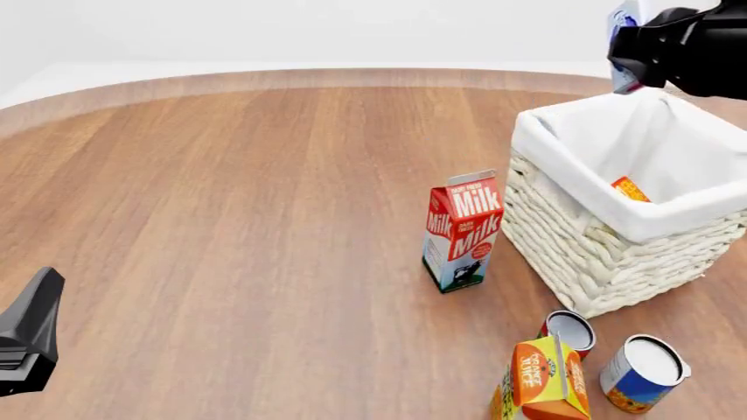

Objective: Pick up the cream cheese box and the butter, and put them in the basket.

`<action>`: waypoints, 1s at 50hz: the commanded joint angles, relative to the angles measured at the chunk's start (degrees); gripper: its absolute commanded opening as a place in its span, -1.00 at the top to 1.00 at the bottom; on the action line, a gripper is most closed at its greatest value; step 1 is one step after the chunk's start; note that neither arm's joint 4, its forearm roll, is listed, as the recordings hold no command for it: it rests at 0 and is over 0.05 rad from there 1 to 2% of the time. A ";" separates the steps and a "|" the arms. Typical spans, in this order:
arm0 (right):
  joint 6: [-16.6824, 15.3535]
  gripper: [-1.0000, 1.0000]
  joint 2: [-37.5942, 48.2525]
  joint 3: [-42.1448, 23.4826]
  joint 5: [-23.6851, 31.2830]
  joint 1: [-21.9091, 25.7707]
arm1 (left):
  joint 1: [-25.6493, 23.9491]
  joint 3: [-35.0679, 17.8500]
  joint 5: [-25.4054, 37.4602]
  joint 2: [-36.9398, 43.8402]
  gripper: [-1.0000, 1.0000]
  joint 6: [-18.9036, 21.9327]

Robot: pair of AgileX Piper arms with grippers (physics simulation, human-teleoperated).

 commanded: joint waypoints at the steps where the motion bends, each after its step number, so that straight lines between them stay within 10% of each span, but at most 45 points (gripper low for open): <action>1: 0.65 1.00 0.83 -0.03 -1.45 -3.51 | 0.00 0.00 0.00 0.00 -1.00 0.00; 50: -2.99 1.00 8.21 7.11 -7.47 -13.23 | 0.01 0.00 0.00 0.00 -1.00 -0.02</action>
